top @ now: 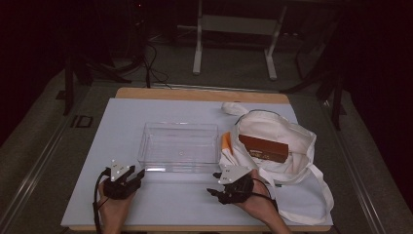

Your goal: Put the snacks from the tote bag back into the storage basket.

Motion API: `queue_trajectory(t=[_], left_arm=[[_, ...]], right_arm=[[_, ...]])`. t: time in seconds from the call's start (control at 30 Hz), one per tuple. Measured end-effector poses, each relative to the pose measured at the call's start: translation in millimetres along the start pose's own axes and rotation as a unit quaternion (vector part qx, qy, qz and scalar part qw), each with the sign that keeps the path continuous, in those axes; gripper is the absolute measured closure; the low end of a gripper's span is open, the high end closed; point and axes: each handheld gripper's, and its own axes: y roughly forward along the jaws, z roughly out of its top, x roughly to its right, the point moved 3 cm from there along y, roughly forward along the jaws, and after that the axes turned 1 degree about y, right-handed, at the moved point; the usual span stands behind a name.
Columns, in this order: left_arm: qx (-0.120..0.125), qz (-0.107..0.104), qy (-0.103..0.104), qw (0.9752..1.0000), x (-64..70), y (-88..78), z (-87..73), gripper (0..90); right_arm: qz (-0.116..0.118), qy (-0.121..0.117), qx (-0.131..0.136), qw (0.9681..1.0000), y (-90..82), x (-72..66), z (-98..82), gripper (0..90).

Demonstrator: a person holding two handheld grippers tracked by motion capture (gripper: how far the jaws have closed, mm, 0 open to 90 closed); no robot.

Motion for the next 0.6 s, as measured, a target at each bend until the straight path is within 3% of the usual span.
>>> queue_trajectory(t=[0.6], left_arm=[[-0.001,0.001,0.001,1.0,0.4,0.2,0.0,57.6]], right_arm=[[-0.009,-0.009,-0.011,0.9999,-12.0,9.5,7.4,45.1]])
